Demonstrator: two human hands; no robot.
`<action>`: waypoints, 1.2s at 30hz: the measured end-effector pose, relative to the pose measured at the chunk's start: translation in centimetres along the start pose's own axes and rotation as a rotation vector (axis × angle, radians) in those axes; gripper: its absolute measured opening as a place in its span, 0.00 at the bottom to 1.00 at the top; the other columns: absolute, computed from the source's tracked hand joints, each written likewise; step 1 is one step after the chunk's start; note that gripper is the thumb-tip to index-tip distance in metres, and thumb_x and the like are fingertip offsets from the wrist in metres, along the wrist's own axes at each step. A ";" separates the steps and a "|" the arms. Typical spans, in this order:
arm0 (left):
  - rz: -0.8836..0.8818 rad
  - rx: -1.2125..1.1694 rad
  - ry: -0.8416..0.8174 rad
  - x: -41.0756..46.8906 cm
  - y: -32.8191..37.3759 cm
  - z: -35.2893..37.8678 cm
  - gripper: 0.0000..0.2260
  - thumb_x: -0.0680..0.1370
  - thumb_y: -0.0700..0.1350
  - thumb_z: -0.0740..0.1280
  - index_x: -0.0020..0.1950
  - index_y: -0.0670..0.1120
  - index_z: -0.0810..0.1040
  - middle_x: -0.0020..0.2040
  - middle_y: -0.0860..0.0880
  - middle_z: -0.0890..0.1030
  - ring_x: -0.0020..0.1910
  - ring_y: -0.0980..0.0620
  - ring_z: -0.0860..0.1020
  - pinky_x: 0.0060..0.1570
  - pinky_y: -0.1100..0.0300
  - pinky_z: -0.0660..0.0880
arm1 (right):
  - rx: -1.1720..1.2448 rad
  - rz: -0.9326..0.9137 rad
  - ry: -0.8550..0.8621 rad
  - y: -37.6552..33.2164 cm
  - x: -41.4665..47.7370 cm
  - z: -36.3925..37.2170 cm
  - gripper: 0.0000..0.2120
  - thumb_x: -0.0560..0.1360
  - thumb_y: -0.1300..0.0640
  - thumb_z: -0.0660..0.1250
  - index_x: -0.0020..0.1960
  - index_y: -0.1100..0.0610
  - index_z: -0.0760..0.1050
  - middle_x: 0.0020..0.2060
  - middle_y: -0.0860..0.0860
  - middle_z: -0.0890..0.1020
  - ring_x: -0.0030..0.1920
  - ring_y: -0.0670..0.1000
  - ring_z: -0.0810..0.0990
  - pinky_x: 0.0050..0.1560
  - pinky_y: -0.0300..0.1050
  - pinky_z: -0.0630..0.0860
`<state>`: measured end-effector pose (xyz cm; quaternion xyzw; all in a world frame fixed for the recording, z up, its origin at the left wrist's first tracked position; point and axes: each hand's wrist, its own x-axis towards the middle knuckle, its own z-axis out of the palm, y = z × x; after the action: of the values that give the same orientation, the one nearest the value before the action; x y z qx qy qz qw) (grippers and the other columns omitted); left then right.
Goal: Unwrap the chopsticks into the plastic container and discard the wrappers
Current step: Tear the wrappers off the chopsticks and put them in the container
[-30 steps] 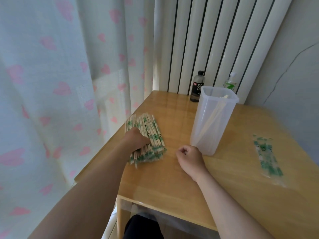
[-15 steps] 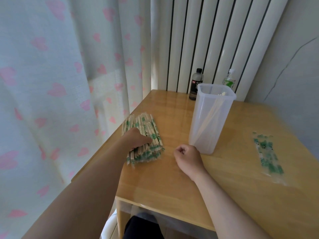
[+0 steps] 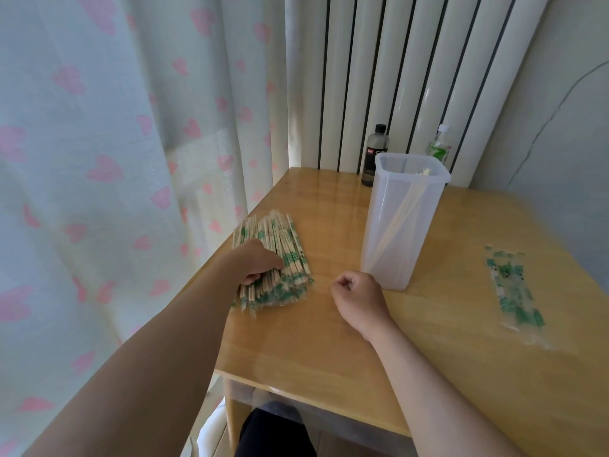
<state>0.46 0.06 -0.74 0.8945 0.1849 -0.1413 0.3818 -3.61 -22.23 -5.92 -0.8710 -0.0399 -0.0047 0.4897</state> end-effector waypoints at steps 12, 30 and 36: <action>-0.012 -0.058 0.047 -0.2 0.7 -0.3 0.06 0.77 0.42 0.63 0.42 0.41 0.71 0.31 0.45 0.72 0.27 0.49 0.68 0.27 0.63 0.63 | 0.009 0.012 -0.004 0.0 -0.1 -0.2 0.09 0.77 0.61 0.62 0.40 0.60 0.77 0.28 0.50 0.73 0.28 0.48 0.69 0.30 0.41 0.64; 0.119 -0.663 -0.222 -5.6 8.1 2.0 0.08 0.79 0.38 0.66 0.41 0.42 0.73 0.27 0.48 0.74 0.24 0.54 0.67 0.24 0.64 0.59 | 0.263 -0.136 0.138 -2.9 -0.5 -2.2 0.16 0.80 0.59 0.69 0.66 0.47 0.74 0.45 0.49 0.79 0.31 0.51 0.82 0.28 0.41 0.75; 0.130 -0.701 -0.306 -6.8 10.3 4.1 0.06 0.80 0.39 0.64 0.42 0.44 0.75 0.35 0.47 0.74 0.25 0.56 0.66 0.22 0.67 0.59 | 0.188 -0.370 0.302 -3.3 -0.3 -4.4 0.16 0.79 0.60 0.72 0.66 0.51 0.81 0.43 0.39 0.79 0.34 0.40 0.78 0.37 0.33 0.73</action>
<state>-1.52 -11.08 5.75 0.6881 0.1056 -0.1770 0.6957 -4.00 -24.28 -0.79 -0.7889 -0.1253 -0.2203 0.5598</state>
